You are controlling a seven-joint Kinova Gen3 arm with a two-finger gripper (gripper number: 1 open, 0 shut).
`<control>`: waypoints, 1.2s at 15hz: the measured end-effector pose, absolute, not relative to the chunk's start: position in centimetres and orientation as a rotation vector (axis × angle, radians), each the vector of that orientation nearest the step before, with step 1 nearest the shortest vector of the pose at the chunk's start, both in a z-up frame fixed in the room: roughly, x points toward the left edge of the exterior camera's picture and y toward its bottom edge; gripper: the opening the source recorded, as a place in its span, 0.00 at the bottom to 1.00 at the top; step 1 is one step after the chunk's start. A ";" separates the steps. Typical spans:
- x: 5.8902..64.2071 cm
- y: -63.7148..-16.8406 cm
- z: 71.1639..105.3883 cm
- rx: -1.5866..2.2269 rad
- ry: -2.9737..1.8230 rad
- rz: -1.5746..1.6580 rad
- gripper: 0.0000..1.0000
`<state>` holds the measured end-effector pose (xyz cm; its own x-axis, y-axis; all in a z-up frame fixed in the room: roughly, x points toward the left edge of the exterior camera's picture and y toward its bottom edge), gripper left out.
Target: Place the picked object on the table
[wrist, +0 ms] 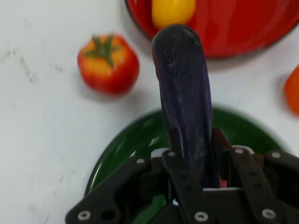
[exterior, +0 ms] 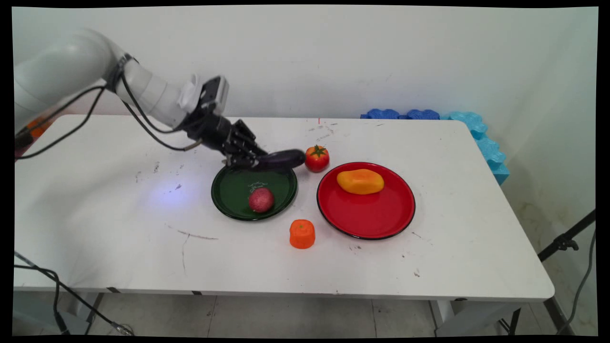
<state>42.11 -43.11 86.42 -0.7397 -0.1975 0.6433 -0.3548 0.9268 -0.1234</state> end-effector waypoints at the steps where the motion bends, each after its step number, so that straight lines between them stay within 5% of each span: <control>1: 41.3 -42.6 87.7 0.407 -2.396 0.305 0.00; 9: 34.7 -37.3 91.9 0.544 -2.291 0.176 0.00; 18: 29.1 -32.2 87.1 0.567 -2.325 0.045 0.00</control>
<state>29.13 -32.15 87.15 -0.6359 -0.3857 0.6684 -0.4111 0.9023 0.1296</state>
